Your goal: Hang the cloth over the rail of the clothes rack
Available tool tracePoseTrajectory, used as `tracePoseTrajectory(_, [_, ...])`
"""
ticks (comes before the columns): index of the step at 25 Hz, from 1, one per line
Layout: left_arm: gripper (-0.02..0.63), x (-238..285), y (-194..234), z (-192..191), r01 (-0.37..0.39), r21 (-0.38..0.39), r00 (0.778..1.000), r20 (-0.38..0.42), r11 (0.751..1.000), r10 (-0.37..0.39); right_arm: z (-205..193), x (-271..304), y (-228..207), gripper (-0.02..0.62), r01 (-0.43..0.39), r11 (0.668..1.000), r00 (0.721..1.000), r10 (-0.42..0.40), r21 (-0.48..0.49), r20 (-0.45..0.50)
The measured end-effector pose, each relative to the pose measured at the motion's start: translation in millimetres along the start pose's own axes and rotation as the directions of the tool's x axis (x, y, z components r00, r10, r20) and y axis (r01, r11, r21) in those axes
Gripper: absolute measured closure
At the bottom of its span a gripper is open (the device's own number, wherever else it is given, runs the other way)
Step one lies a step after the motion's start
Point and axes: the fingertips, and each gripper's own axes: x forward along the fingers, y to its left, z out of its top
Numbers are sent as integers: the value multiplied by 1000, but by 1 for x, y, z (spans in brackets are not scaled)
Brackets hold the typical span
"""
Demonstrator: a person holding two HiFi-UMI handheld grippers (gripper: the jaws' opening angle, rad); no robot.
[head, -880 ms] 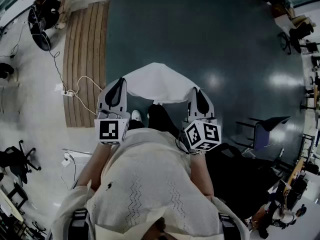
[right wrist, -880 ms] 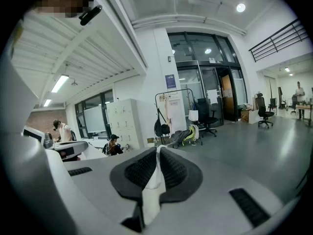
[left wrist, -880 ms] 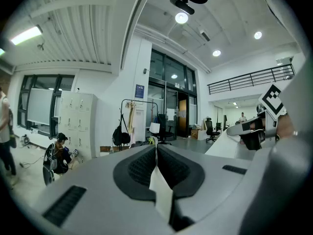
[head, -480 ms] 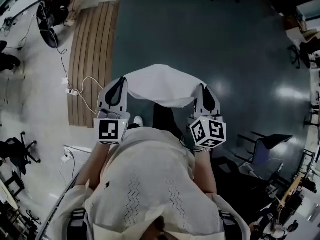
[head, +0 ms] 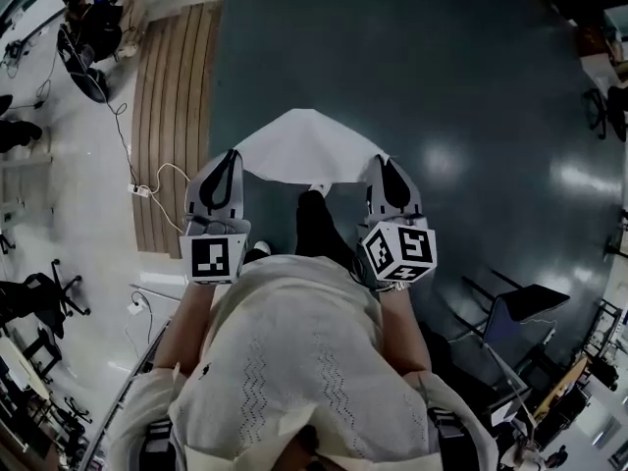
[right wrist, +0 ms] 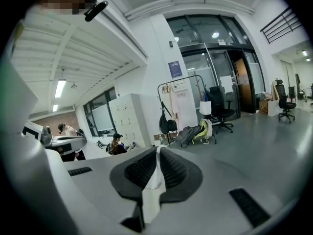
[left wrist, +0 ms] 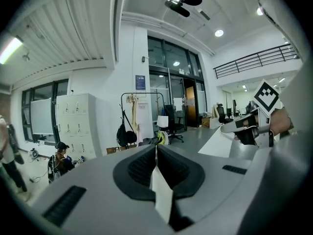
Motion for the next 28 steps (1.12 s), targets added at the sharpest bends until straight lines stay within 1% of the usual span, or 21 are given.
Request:
tracePoseTrajectory(2, [588, 33, -7, 8, -18, -4, 1000, -3, 1000, 18, 13, 23, -25, 560, -16, 1000, 1000, 16, 1, -14])
tracePoseTrajectory(4, [589, 61, -9, 12, -32, 8, 999, -38, 999, 32, 30, 43, -45, 560, -32, 999, 999, 32, 5, -13])
tracePoseTrajectory(5, [588, 73, -10, 16, -43, 5, 998, -41, 999, 43, 39, 52, -54, 560, -40, 999, 999, 40, 4, -10])
tracePoseTrajectory(7, [588, 97, -12, 30, -65, -9, 998, -22, 998, 64, 54, 65, -71, 560, -50, 999, 999, 50, -2, -2])
tracePoseTrajectory(10, [589, 125, -20, 40, -61, -1, 998, -24, 998, 61, 68, 81, -95, 560, -40, 999, 999, 40, 4, 5])
tracePoseTrajectory(15, [589, 170, -32, 54, -28, 6, 1000, -7, 1000, 28, 80, 102, -126, 560, -3, 1000, 1000, 3, 30, 11])
tracePoseTrajectory(20, [588, 219, -26, 50, 10, 3, 1000, -11, 1000, -10, 95, 127, -149, 560, 47, 999, 999, -47, 19, 23])
tracePoseTrajectory(24, [588, 276, -11, 48, 53, -4, 998, -14, 999, -53, 109, 164, -179, 560, 126, 992, 991, -127, 27, 30])
tracePoseTrajectory(26, [588, 309, -2, 55, 68, -13, 998, -12, 998, -68, 123, 188, -194, 560, 162, 986, 986, -163, 38, 25])
tracePoseTrajectory(28, [588, 344, 5, 67, 84, -12, 996, -4, 996, -84, 143, 215, -202, 560, 171, 984, 985, -172, 41, 25])
